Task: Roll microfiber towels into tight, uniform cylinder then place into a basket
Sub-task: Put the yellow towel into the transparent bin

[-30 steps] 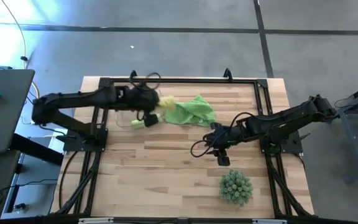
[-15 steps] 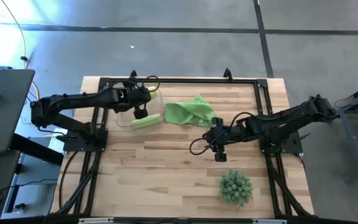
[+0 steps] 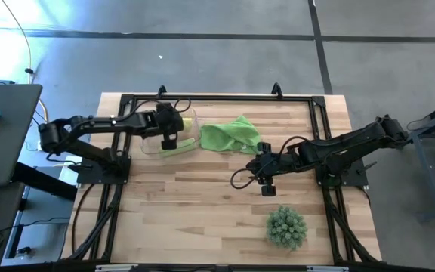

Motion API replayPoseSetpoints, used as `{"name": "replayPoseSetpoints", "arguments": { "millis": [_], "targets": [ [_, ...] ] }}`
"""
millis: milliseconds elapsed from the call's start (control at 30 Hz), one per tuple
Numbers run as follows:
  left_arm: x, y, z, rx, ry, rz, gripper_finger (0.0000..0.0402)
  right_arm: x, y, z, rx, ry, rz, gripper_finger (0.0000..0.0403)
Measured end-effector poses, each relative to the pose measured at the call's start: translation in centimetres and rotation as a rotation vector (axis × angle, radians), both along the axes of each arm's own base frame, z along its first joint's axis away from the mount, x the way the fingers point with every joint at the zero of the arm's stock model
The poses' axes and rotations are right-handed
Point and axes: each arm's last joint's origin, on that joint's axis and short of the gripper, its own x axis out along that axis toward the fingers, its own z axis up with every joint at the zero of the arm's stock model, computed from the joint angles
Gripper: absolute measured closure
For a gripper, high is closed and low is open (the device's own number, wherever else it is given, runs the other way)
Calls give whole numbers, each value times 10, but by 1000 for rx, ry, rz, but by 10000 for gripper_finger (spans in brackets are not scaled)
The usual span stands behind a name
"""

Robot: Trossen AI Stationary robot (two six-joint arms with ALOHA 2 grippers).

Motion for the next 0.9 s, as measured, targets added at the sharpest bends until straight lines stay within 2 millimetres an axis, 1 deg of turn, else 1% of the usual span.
{"name": "replayPoseSetpoints", "arguments": {
  "millis": [100, 333, 500, 600, 767, 833, 900],
  "targets": [
    [-1, 3, -10, -89, 0, -32, 401, 0, 0, 0, 0, 0, 0, 247],
    [0, 10, -21, -219, -37, -71, 398, 0, 0, 0, 0, 0, 0, 247],
    [-1, 10, -24, -296, -79, -23, 381, 0, 0, 0, 0, 0, -1, 247],
    [-1, 10, -21, -330, -93, 26, 364, 0, 0, 0, 0, 0, -1, 247],
    [2, 12, -8, -369, -93, 93, 321, 1, -6, 0, 11, 1, -36, 247],
    [3, 11, -3, -410, -96, 113, 301, 2, -10, -1, 17, 8, -61, 247],
    [2, 9, 0, -487, -108, 135, 280, 1, -14, -2, 24, 21, -85, 247]
  ]
}}
